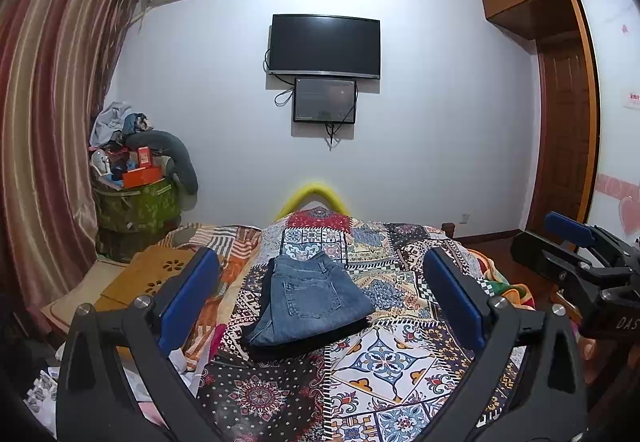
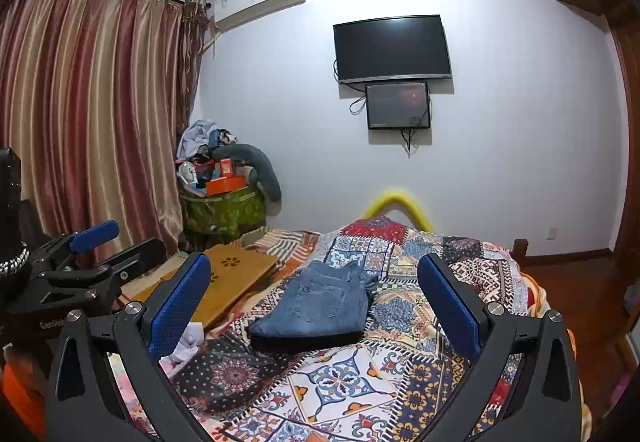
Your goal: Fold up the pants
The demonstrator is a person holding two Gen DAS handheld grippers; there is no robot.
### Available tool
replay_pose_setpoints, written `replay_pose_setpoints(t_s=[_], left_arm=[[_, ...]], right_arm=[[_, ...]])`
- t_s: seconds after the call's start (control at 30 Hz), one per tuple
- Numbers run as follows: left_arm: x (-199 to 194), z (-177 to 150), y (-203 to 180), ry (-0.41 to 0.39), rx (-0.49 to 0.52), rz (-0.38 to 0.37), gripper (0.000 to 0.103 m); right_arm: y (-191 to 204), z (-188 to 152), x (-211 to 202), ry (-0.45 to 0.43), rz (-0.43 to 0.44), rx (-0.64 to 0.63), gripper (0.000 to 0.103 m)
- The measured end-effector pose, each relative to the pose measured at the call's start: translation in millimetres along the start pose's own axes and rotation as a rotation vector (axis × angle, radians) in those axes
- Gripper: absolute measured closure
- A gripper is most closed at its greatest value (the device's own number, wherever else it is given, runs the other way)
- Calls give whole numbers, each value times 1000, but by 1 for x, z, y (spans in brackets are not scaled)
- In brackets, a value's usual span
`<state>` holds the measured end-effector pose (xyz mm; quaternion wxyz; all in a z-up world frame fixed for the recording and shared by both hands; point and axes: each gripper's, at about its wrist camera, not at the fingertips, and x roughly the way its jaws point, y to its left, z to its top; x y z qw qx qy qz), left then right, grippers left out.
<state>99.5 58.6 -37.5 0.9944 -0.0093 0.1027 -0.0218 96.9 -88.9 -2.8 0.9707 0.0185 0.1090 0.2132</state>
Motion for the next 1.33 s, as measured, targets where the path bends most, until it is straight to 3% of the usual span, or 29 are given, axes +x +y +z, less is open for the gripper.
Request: replay_pose_setpoints(t_s=[0.43,0.63,1.33], left_arm=[[-1,0,-1,0,10,-20,0],[1,1,-1,17,-4,-68,0],[4,-3,-3,43,-23,-86,0]], right_arm=[[-3,-1,1,2,-10,18,0],[-6,-1,1,1,-13,27,0],[-10,-3,5,17,-7,50,0]])
